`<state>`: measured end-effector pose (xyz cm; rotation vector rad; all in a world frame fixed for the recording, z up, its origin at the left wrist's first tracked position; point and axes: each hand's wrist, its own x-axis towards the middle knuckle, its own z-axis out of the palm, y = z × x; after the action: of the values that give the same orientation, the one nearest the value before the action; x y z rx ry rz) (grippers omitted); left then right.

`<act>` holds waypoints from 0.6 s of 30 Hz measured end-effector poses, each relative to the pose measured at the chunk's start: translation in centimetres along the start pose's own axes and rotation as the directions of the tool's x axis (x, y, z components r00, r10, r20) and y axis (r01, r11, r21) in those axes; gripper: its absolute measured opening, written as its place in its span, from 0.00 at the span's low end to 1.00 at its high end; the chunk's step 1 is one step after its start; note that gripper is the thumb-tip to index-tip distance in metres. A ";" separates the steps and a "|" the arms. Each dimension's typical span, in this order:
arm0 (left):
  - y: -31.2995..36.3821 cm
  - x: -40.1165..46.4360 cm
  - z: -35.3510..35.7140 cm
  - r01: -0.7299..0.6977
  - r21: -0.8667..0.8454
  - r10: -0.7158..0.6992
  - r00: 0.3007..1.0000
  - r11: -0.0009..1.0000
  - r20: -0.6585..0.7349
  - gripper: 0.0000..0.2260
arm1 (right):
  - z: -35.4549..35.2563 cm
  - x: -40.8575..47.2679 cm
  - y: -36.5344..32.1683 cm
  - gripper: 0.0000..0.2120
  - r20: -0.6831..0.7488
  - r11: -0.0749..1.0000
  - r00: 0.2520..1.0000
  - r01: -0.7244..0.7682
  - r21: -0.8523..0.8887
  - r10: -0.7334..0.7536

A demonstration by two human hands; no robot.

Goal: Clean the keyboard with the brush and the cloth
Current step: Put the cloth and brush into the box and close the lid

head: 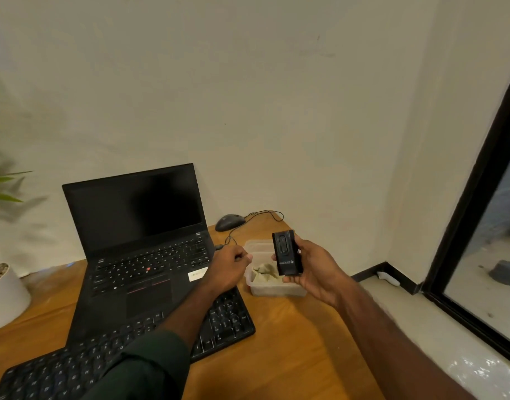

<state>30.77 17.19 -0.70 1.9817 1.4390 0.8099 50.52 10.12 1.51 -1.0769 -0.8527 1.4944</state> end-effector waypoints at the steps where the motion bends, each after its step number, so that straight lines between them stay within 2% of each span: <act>1: -0.2 0.3 0.1 0.014 0.001 -0.014 1.000 1.000 -0.012 0.10 | -0.3 0.5 -0.3 0.18 -0.017 0.995 0.999 0.028 -0.099 -0.030; 2: -0.5 0.5 0.2 0.028 0.002 -0.028 0.999 1.000 -0.023 0.10 | -0.4 0.9 -0.5 0.17 -0.032 0.957 0.996 0.067 -0.282 -0.079; 3: -0.6 0.8 0.3 0.041 0.008 -0.041 0.999 0.999 -0.030 0.08 | -0.6 1.5 -0.7 0.16 -0.025 0.858 0.989 0.112 -0.501 -0.144; 5: -0.8 1.4 0.3 0.046 0.035 -0.045 0.998 0.998 -0.047 0.07 | -0.9 2.7 -0.6 0.14 0.079 0.532 0.970 0.192 -0.825 -0.229; 7: -1.0 2.0 0.3 0.040 0.045 -0.037 0.997 0.998 -0.064 0.06 | -1.0 4.0 -0.2 0.19 0.149 0.299 0.964 0.211 -0.931 -0.218; 9: -1.2 2.5 0.3 0.053 0.041 -0.051 0.997 0.998 -0.058 0.06 | -0.7 4.9 0.4 0.22 0.160 0.182 0.967 0.197 -0.963 -0.200; 12: -1.5 3.4 0.4 0.071 0.051 -0.067 0.996 0.996 -0.065 0.06 | -0.7 5.8 1.0 0.20 0.141 0.027 0.973 0.148 -0.989 -0.182; 15: -2.0 4.3 0.7 0.103 0.045 -0.099 0.992 0.994 -0.077 0.05 | -1.2 6.4 1.4 0.19 0.120 -0.026 0.983 0.118 -0.993 -0.141; 16: -2.2 4.6 0.8 0.118 0.053 -0.114 0.991 0.992 -0.077 0.05 | -1.4 6.6 1.3 0.21 0.120 -0.001 0.984 0.121 -0.993 -0.128; 18: -2.6 5.3 1.2 0.144 0.086 -0.137 0.988 0.986 -0.074 0.05 | -1.9 6.8 0.8 0.22 0.098 0.164 0.983 0.124 -0.979 -0.157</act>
<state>31.34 22.87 -2.61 1.9095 1.6621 0.7680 51.77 16.62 -1.15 -1.8598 -2.0019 0.5493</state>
